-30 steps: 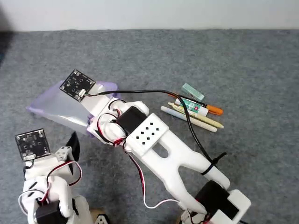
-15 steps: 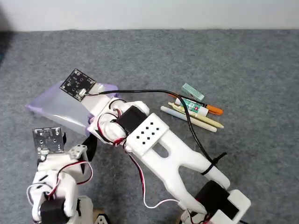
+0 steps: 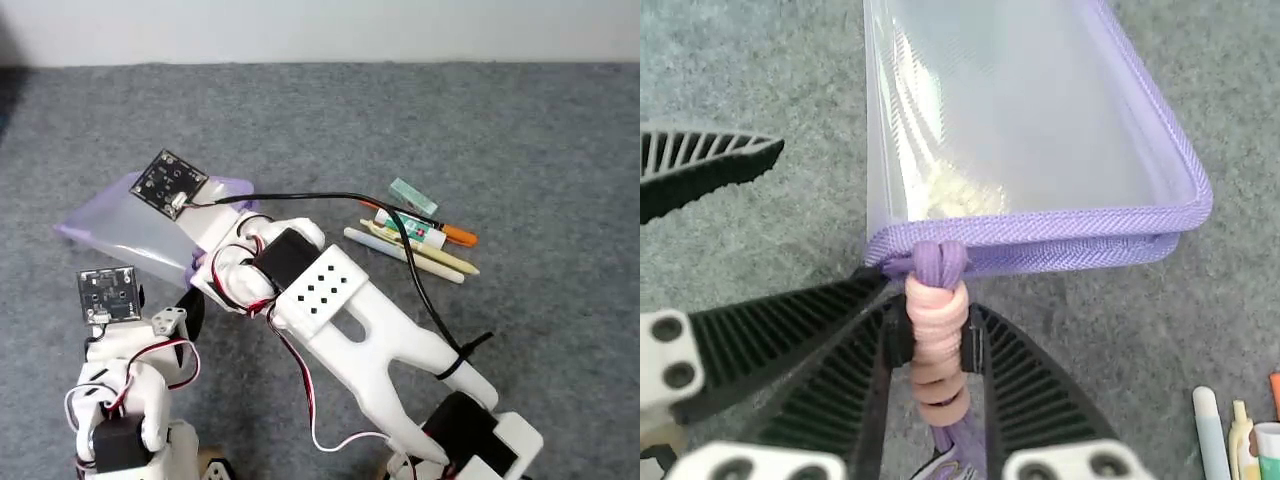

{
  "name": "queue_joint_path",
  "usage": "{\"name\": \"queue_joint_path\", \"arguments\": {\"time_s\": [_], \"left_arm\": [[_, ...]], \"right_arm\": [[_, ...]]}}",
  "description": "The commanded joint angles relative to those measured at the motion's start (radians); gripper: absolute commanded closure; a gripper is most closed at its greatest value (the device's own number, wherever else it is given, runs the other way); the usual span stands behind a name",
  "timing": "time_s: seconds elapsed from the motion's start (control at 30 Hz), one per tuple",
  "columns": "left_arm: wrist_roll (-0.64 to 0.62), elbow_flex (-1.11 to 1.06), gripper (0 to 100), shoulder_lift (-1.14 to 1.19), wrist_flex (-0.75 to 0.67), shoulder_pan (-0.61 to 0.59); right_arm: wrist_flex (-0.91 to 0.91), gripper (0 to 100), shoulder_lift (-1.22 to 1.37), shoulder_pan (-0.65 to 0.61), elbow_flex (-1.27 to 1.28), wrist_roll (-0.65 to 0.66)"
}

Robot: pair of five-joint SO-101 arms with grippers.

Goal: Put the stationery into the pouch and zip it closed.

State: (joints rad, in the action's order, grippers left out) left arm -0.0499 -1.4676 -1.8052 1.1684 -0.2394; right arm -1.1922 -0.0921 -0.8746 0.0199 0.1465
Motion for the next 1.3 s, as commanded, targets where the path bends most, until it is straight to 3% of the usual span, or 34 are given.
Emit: {"name": "queue_joint_path", "arguments": {"time_s": [0.0, 0.8, 1.17, 1.27], "left_arm": [[-0.037, 0.056, 75, -0.012, -0.026, 0.006], [-0.046, -0.030, 75, -0.012, -0.097, -0.002], [-0.040, -0.027, 99, -0.012, -0.189, 0.003], [-0.040, -0.025, 99, -0.012, -0.196, 0.003]], "right_arm": [[-0.008, 99.1, -0.056, 0.001, -0.035, -0.005], [-0.119, 99.1, -0.127, -0.079, -0.031, -0.005], [-0.148, 99.1, -0.127, -0.062, -0.034, -0.005], [-0.140, 99.1, -0.127, -0.027, -0.034, -0.005]]}}
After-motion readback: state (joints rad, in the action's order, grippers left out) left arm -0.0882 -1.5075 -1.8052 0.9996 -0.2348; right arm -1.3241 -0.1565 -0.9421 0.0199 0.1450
